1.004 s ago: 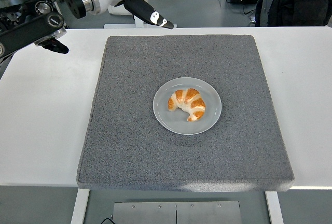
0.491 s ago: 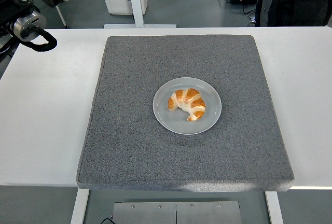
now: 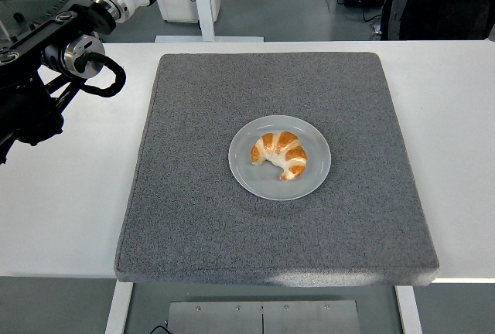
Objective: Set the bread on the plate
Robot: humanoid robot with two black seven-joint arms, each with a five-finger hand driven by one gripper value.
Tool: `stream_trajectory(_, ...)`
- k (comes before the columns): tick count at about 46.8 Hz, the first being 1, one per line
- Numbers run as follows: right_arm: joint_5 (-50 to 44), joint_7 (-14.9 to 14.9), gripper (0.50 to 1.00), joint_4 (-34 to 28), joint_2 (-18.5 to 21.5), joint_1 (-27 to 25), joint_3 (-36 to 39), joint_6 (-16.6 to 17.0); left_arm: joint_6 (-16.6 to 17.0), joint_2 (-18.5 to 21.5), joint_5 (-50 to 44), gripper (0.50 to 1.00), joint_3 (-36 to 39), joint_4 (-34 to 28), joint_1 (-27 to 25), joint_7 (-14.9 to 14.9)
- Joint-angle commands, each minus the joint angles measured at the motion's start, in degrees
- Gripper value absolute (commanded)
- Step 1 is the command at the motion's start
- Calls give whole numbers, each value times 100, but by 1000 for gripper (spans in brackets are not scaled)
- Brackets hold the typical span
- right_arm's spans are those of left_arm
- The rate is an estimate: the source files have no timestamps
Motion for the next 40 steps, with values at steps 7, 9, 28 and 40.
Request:
stream_trajectory(7,4,0,1000,-6,0,-5,20,0,-77,-570,-468,1000,-88,751,31,4)
stream_trajectory(9,4,0,1000,-6,0,4,20,0,-86,-737,-618,1000,-97,996,31,4)
stream_trajectory(28,4,-17,1000,-111,0,-23,55,-18,-174,-1459,-1497,1000,-273,2114,242,171)
stream_trajectory(40,-5,-17,1000,-234,0,-23,55,-26,-148,-1459,-1515,1000,-291,2123,295,136)
